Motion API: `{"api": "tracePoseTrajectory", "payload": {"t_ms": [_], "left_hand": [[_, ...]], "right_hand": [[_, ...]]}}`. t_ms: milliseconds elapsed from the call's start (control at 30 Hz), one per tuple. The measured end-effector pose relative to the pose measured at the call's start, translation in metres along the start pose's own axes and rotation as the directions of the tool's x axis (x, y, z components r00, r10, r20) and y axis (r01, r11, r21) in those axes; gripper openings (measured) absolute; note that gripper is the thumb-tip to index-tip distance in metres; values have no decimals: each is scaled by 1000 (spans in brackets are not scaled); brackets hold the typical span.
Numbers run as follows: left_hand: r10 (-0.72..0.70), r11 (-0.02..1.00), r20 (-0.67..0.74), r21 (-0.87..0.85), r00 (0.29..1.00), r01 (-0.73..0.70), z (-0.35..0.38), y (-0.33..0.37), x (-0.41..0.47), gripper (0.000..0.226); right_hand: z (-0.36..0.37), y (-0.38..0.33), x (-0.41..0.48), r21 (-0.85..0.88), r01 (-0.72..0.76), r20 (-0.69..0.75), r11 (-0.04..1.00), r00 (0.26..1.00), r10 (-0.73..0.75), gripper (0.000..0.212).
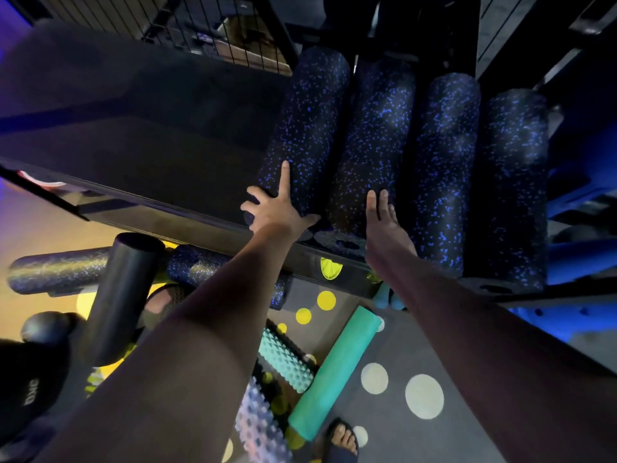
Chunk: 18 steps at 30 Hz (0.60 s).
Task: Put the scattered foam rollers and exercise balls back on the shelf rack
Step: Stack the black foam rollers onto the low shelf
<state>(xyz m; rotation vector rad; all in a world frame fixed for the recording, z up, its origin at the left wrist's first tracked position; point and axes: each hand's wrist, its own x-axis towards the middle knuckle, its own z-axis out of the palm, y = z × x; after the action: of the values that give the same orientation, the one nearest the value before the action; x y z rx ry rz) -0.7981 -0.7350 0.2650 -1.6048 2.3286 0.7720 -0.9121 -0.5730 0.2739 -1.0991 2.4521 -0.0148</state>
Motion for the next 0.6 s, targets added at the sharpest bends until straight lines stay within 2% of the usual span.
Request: {"api": "tracePoseTrajectory", "payload": {"t_ms": [133,233,333,433,467,533,600], "left_hand": [[23,999,28,-37,999,-22,2,-1,0,124],[47,997,58,-58,997,-44,-2,-3,-2,120],[200,960,-13,-197,980,-198,-6,-35,-14,96],[357,823,-244,-373,902,-427,-9,-122,-31,71],[379,784,-246,-428,892,-450,-8,-162,-30,66],[335,768,-100,-548,937,-333,-17,-241,-23,60],[287,828,49,-515,957,-222,-24,-323,-12,56]], "right_hand": [[1,-8,-6,-40,-70,-59,997,996,68,86],[7,-25,-20,-175,-90,-288,980,957,37,73],[29,-69,-47,-223,-87,-466,971,885,-27,70],[71,-137,-67,-200,-58,-470,978,882,-43,72],[87,-161,-70,-147,-73,-472,986,882,-6,69],[117,-211,-74,-14,-135,-408,991,906,117,59],[144,-261,-76,132,-223,-240,966,938,249,47]]}}
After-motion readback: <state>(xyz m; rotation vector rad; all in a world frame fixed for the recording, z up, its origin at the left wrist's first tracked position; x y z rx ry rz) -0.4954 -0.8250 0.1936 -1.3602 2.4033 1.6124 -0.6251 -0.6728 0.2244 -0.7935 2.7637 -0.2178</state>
